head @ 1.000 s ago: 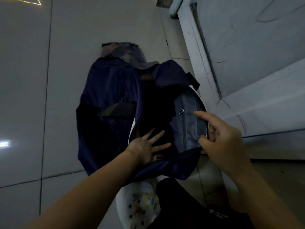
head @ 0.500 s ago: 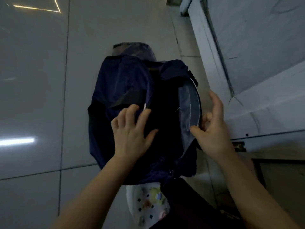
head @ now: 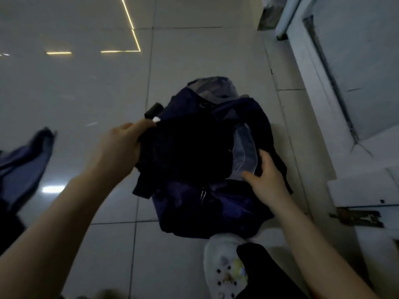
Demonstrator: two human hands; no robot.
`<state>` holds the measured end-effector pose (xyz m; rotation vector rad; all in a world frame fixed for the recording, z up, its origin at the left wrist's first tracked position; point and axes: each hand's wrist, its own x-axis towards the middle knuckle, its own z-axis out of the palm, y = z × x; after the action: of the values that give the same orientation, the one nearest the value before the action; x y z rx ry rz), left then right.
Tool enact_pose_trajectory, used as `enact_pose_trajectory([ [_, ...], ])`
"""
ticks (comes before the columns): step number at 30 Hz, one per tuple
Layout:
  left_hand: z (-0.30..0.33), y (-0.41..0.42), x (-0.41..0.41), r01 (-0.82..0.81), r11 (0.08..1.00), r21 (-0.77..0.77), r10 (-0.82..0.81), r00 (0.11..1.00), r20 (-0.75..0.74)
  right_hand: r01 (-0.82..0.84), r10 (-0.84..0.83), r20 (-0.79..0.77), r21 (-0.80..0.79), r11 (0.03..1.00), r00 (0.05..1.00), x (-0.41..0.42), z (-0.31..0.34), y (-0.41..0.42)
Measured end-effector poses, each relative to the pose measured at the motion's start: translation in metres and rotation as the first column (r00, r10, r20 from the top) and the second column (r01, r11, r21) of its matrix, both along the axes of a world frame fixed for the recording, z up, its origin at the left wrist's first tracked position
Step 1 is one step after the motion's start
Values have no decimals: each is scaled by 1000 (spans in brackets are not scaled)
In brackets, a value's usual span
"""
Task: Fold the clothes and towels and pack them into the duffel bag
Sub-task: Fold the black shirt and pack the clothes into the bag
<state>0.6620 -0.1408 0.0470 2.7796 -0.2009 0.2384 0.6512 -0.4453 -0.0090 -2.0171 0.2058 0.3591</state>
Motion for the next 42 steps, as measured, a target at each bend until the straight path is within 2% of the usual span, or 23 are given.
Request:
enact_pose_trajectory([
  [4,-46,15,-38,-63,998,13,64,983,-171,-179,183,15,-134,975,983,-10,-11,16],
  [6,-58,12,-57,-215,972,-91,189,954,-235,-265,273,23,-180,947,962,-13,-13,24],
  [7,-60,8,-64,-344,922,-175,280,908,-311,-309,317,13,-185,933,948,-14,-14,29],
  [8,-62,2,-68,-485,834,-263,356,838,-414,-350,354,-7,-177,920,935,-15,-15,35],
  [10,-62,-13,-73,-662,643,-385,367,708,-604,-410,409,-40,-159,898,912,-17,-19,47],
  [11,-62,-20,-75,-686,604,-405,342,682,-646,-431,429,-50,-163,888,902,-17,-20,52],
  [14,-58,-27,-73,-694,585,-419,378,691,-617,-397,396,-52,-221,891,917,-14,-21,56],
  [17,-41,-20,-65,-700,537,-470,438,708,-554,-243,270,61,-277,929,961,-9,-18,43],
  [20,-17,-11,-65,-631,650,-423,513,775,-370,-173,205,104,-260,950,973,-9,-8,36],
  [22,-7,-8,-67,-616,703,-354,539,787,-299,-167,243,224,-313,935,944,-6,1,42],
  [23,-9,-5,-68,-623,716,-315,552,782,-291,-165,302,331,-383,909,894,-2,6,48],
  [25,-12,1,-65,-633,736,-240,564,769,-302,-198,485,483,-530,825,729,10,11,62],
  [27,-16,8,-61,-637,754,-158,572,756,-317,-329,684,436,-643,691,584,31,9,76],
  [29,-20,13,-55,-638,764,-96,577,741,-343,-480,802,319,-669,568,504,49,3,84],
  [33,-33,19,-48,-649,760,-35,566,687,-455,-568,848,230,-656,498,478,57,-2,83],
  [35,-41,21,-49,-673,735,-83,537,652,-535,-568,819,157,-648,508,553,52,1,88],
  [37,-48,22,-50,-731,663,-158,502,592,-631,-566,682,-52,-605,559,730,52,0,104],
  [38,-51,22,-49,-786,574,-231,474,548,-689,-567,592,-169,-575,590,788,55,-2,112],
  [41,-50,12,-44,-889,199,-412,313,456,-833,-607,461,-396,-485,629,794,60,-13,127],
  [42,-49,9,-42,-893,137,-429,278,450,-848,-607,444,-419,-466,643,792,58,-16,130],
])
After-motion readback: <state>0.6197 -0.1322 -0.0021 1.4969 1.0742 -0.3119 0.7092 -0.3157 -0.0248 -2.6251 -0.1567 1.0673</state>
